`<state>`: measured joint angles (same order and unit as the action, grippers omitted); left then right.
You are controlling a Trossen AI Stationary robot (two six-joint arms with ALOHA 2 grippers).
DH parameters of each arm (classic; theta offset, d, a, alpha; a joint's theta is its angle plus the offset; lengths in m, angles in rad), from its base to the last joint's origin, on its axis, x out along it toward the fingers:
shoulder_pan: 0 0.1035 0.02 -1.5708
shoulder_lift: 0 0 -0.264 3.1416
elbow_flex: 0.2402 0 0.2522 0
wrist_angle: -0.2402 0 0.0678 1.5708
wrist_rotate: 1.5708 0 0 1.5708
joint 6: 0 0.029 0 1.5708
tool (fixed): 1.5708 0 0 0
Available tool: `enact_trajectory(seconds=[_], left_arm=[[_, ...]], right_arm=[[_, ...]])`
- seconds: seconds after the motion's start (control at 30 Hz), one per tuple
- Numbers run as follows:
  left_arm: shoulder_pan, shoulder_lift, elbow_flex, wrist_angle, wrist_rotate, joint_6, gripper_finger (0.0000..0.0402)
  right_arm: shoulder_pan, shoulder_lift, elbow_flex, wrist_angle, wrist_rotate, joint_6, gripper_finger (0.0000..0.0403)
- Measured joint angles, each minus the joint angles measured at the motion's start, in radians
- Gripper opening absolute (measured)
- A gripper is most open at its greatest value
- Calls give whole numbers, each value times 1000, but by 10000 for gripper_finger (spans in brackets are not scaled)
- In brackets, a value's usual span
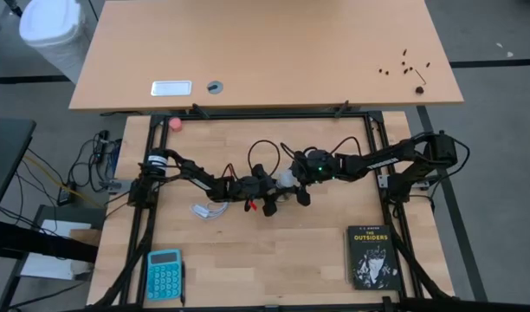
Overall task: Screw lightbulb
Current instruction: Insert the white lightbulb into the silver lamp
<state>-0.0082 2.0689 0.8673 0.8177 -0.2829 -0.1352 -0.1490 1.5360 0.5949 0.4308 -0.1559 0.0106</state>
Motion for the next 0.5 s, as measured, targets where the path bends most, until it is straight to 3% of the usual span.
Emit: enact_trajectory(seconds=[0.23,0.5], left_arm=[[0,0,0,0,0,0,207],[0,0,0,-1,0,0,207]], right_arm=[[3,0,36,-21,-2,-19,289],[3,0,91,-154,6,-64,250]])
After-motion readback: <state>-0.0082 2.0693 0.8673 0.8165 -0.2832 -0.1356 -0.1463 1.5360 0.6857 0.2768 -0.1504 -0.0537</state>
